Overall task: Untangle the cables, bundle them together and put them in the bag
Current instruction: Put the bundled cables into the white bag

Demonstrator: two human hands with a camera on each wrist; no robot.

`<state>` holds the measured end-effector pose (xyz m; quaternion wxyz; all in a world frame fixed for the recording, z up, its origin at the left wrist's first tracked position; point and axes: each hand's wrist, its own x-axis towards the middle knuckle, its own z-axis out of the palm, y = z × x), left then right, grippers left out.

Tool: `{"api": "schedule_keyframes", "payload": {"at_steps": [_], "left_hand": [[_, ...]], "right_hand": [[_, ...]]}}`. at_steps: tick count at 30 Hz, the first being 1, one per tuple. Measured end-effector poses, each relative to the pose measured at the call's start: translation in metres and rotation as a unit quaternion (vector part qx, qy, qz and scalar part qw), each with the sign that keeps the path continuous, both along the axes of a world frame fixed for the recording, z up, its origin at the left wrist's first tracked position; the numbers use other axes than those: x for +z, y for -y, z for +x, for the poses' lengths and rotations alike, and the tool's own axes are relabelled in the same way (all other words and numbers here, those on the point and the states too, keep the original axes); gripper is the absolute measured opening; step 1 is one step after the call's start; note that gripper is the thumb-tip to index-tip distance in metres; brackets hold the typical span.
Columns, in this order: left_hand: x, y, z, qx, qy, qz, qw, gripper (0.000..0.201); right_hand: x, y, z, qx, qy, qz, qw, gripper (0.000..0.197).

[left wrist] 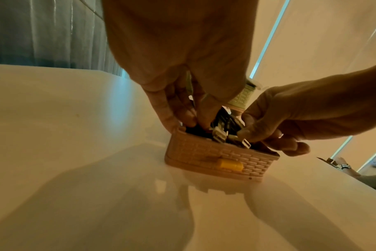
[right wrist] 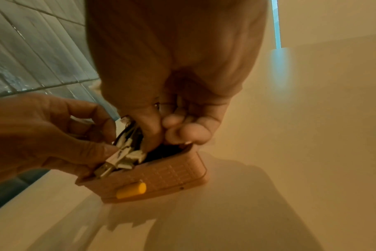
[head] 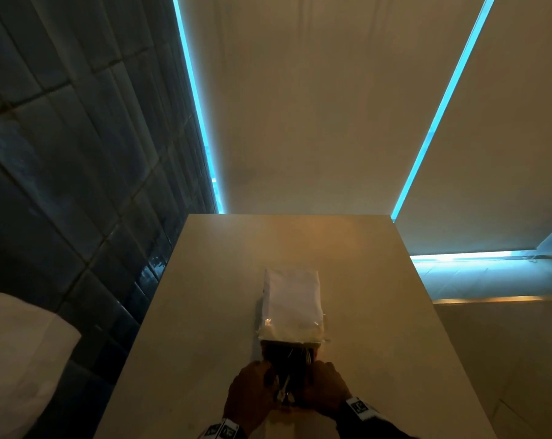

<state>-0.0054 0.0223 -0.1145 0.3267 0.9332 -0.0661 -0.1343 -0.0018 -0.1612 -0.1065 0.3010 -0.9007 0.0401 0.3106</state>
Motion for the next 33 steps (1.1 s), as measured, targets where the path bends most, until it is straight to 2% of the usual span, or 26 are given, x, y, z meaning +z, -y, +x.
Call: {"api": "schedule_keyframes", "payload": {"at_steps": [3,5,7,9,11,15,16,18,21,23,27,30,33], "left_hand": [[-0.001,-0.003,-0.001,-0.043,-0.022,0.008,0.999,0.012],[-0.004,-0.003,-0.005,-0.063,-0.024,0.003,0.998,0.028],[-0.009,-0.002,-0.008,-0.064,-0.014,0.012,0.998,0.034],[-0.015,0.000,-0.011,-0.045,0.003,0.024,0.999,0.026],[-0.019,0.000,-0.013,-0.010,0.007,-0.001,1.000,0.018],[-0.022,-0.003,-0.015,0.002,0.008,-0.004,1.000,0.007],[-0.022,-0.003,-0.014,0.006,0.007,-0.012,1.000,0.006],[-0.021,-0.002,-0.013,0.023,-0.002,-0.019,1.000,0.017],[-0.020,0.001,-0.010,0.040,-0.028,-0.025,0.998,0.021],[-0.020,0.001,-0.009,0.031,-0.028,-0.024,0.999,0.023],[-0.020,-0.002,-0.010,-0.006,-0.035,-0.019,0.999,0.030],[-0.009,0.002,-0.013,-0.014,-0.046,0.001,0.999,0.032],[-0.005,0.008,-0.012,-0.001,-0.062,0.025,0.998,0.043]], "right_hand": [[-0.001,0.001,0.000,-0.011,0.007,-0.001,1.000,0.059],[0.000,0.008,-0.003,-0.037,-0.002,0.017,0.999,0.051],[-0.001,0.014,-0.007,-0.058,-0.010,0.029,0.998,0.041],[-0.003,0.019,-0.013,-0.102,-0.033,0.048,0.993,0.044],[-0.007,0.019,-0.018,-0.155,-0.064,0.074,0.983,0.046],[-0.008,0.013,-0.023,-0.211,-0.070,0.112,0.969,0.038],[-0.008,0.012,-0.023,-0.215,-0.066,0.118,0.967,0.037],[-0.005,0.011,-0.021,-0.203,-0.065,0.114,0.970,0.037],[-0.004,0.011,-0.019,-0.152,-0.038,0.061,0.986,0.042],[-0.005,0.011,-0.021,-0.119,0.004,0.020,0.993,0.045],[-0.003,0.010,-0.028,-0.102,0.071,0.010,0.992,0.047],[-0.004,0.010,-0.026,-0.117,0.042,0.020,0.992,0.048],[-0.005,0.013,-0.018,-0.148,-0.049,0.052,0.986,0.059]]}}
